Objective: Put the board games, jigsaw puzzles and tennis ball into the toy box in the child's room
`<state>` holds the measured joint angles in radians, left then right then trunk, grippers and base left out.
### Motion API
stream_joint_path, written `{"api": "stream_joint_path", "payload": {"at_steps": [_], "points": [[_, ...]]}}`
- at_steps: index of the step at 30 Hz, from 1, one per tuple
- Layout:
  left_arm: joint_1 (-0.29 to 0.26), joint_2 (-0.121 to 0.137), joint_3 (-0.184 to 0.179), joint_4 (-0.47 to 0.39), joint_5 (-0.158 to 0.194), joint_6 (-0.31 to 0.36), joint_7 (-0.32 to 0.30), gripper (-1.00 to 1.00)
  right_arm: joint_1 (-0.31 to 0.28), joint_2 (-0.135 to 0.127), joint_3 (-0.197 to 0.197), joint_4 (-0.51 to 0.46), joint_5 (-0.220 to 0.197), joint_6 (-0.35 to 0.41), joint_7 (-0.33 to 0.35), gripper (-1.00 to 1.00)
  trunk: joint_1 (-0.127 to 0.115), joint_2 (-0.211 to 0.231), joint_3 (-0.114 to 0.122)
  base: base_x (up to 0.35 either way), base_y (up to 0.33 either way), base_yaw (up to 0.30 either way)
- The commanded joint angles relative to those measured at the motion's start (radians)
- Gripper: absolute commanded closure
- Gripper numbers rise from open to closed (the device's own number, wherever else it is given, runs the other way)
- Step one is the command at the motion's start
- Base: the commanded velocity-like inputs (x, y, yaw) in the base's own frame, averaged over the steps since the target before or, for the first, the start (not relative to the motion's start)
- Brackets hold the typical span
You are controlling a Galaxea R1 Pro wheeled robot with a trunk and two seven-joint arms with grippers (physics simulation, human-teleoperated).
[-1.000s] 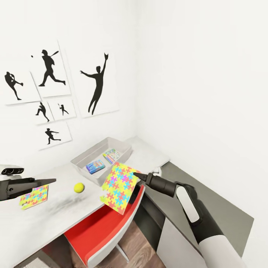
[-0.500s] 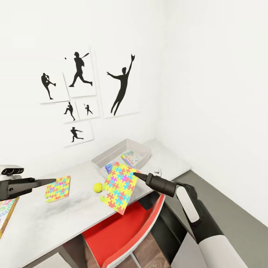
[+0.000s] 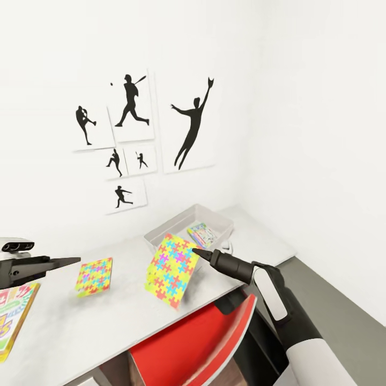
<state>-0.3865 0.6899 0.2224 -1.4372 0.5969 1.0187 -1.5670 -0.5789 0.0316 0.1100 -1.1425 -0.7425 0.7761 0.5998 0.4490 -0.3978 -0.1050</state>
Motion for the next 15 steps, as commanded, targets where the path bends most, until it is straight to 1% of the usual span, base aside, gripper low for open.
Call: {"api": "stream_joint_path", "payload": {"at_steps": [1,11,15], "points": [[-0.001,0.000,0.000,0.000,0.000,0.011,-0.004,-1.00,-0.001,0.000,-0.001,0.000,-0.003,0.006,0.000,1.00,0.001,-0.002,-0.002,0.237,0.090,0.004],[-0.001,-0.001,0.000,0.003,0.000,0.009,-0.004,-1.00,-0.001,0.001,-0.001,0.001,-0.003,0.004,0.001,1.00,0.001,-0.002,-0.002,0.194,0.033,0.001],[0.000,-0.001,0.000,0.003,0.001,0.008,-0.004,-1.00,-0.001,0.001,-0.001,0.001,-0.003,0.002,0.001,1.00,0.001,-0.002,-0.002,0.106,0.019,0.000]]}}
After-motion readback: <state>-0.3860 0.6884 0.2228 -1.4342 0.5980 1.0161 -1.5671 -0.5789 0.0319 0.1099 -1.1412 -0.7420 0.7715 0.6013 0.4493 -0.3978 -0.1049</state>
